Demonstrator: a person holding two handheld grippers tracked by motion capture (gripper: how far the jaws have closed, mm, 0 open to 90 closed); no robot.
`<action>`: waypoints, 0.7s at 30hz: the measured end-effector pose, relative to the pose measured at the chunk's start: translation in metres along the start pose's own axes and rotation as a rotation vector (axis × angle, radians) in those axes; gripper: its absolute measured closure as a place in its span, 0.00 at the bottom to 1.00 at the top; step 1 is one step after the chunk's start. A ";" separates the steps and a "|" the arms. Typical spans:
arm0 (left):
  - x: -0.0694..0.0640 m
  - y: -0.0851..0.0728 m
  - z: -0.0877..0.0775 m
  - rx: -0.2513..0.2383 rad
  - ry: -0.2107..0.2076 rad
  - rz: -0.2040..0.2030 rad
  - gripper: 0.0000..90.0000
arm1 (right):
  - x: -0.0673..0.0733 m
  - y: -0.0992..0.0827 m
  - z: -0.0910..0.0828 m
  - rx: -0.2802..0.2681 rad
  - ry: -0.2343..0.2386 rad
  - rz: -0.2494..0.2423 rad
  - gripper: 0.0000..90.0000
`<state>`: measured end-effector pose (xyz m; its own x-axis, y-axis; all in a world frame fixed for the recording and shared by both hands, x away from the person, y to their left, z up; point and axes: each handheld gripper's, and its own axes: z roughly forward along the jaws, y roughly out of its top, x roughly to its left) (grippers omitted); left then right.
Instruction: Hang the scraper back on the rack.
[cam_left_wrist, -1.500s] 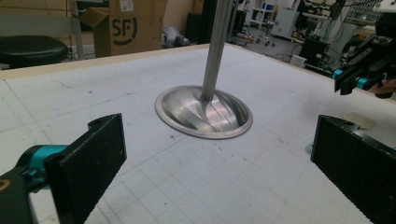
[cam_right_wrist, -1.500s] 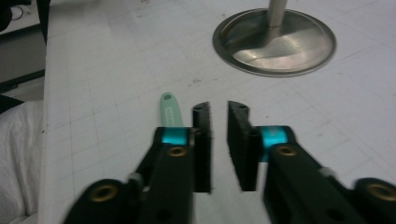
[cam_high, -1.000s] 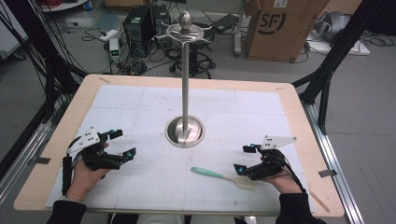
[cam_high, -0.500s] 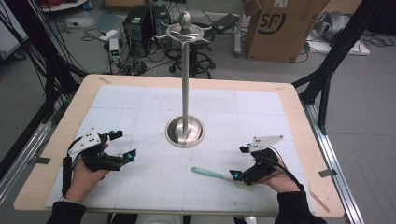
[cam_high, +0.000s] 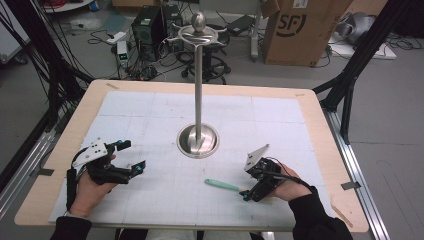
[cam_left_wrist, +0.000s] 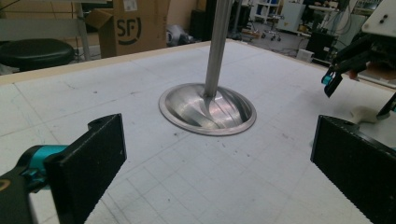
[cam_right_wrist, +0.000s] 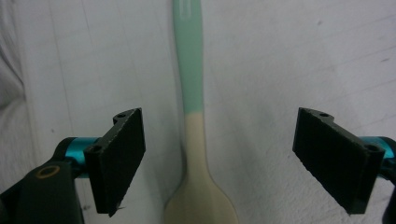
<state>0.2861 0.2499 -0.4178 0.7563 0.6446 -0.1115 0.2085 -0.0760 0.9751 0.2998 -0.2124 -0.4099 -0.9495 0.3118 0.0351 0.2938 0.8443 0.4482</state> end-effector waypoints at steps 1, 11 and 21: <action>0.000 0.000 0.000 0.000 0.000 -0.003 0.04 | 0.001 0.003 0.001 0.029 -0.005 -0.016 0.25; 0.000 -0.001 0.001 0.009 -0.006 -0.006 0.04 | 0.008 0.021 0.012 0.178 0.001 -0.090 0.56; 0.002 -0.001 0.002 0.008 -0.007 -0.012 0.04 | 0.011 0.037 0.017 0.298 -0.024 -0.069 0.73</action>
<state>0.2882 0.2496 -0.4195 0.7577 0.6405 -0.1247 0.2227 -0.0742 0.9721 0.3025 -0.1705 -0.4077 -0.9665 0.2565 -0.0088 0.2515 0.9533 0.1671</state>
